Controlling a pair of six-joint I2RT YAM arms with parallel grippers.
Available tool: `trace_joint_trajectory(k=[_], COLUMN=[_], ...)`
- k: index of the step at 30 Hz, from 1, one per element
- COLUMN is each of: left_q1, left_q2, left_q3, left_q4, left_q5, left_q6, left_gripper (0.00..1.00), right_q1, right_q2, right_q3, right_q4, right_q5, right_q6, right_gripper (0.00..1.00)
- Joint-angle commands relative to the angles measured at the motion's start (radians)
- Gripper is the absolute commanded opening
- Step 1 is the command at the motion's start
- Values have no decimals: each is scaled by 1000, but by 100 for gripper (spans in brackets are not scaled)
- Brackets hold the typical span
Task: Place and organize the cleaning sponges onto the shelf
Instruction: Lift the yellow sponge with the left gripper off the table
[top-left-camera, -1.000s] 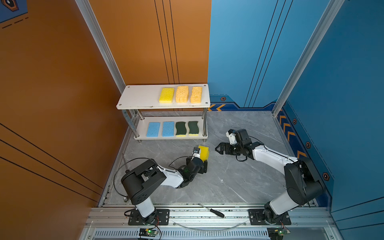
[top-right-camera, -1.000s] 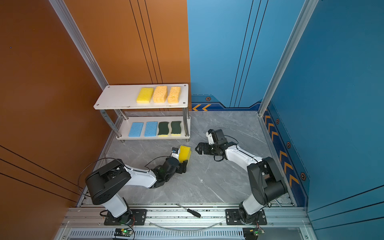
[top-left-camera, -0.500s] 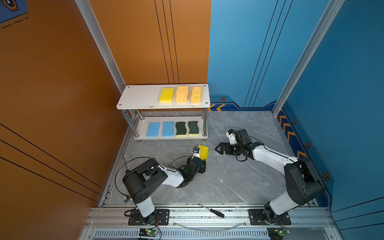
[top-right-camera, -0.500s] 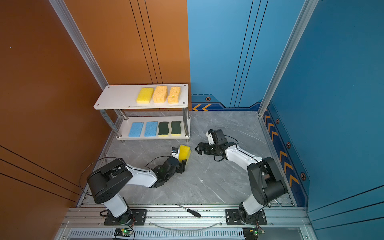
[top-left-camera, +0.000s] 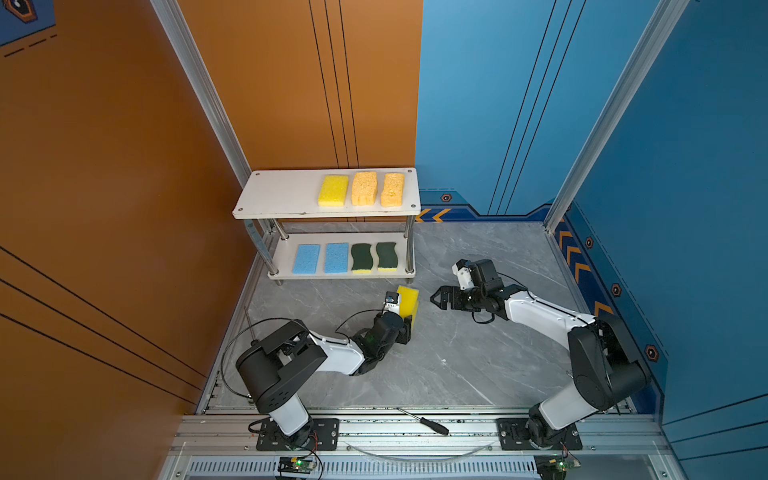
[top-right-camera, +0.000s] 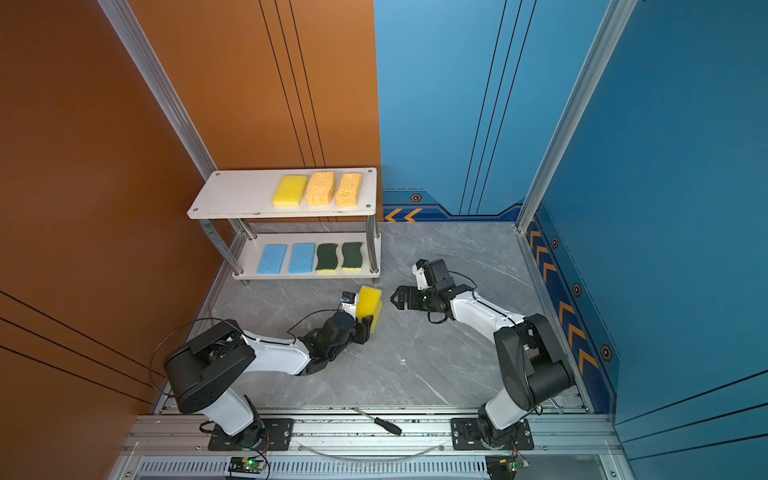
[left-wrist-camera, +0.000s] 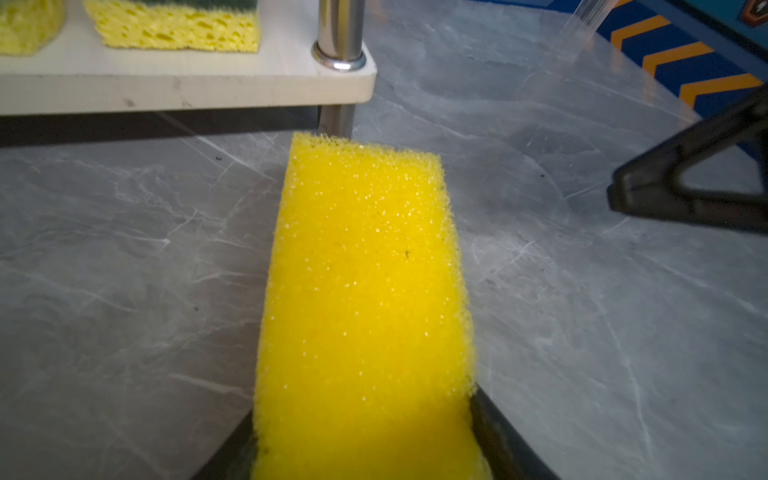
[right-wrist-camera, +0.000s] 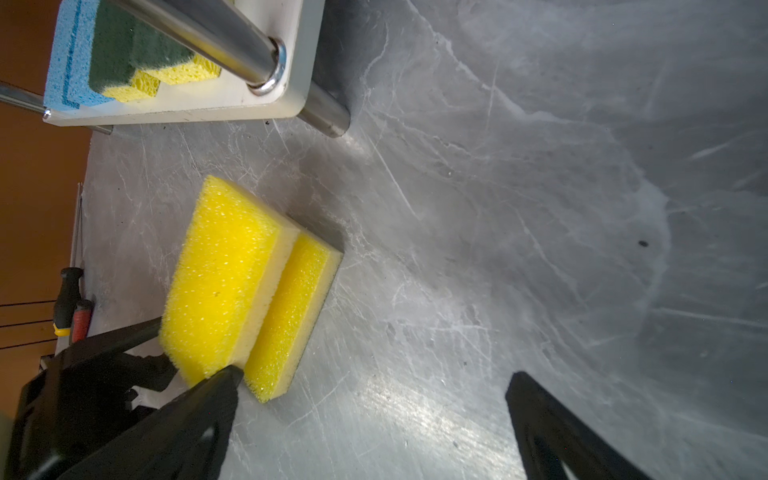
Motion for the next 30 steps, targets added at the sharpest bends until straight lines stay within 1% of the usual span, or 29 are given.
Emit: trace_joint_trajectory(k=[1, 5, 10, 19, 21, 25, 30], left_q1=[16, 24, 28, 37, 37, 38, 48], left_q2=[-54, -104, -196, -365, -391, -451, -530], left_q3=[-14, 18, 109, 256, 291, 334, 367], left_q4=[-39, -147, -384, -692, -753, -856, -938], left_q5=[18, 47, 100, 102, 102, 78, 45], left_q6=[8, 22, 67, 148, 160, 169, 177], left_gripper=[61, 61, 61, 61, 61, 62, 62], right_q1=[-8, -10, -10, -10, -10, -10, -10], right_q2=[4, 8, 16, 35, 36, 43, 44], right_q3=[-6, -2, 9, 20, 18, 17, 9], right_q4=[15, 11, 9, 24, 36, 86, 136], right_q5=[-16, -19, -25, -47, -68, -149, -207], right_q6=[10, 9, 10, 23, 32, 63, 99], right_gripper=[100, 100, 100, 100, 100, 100, 100])
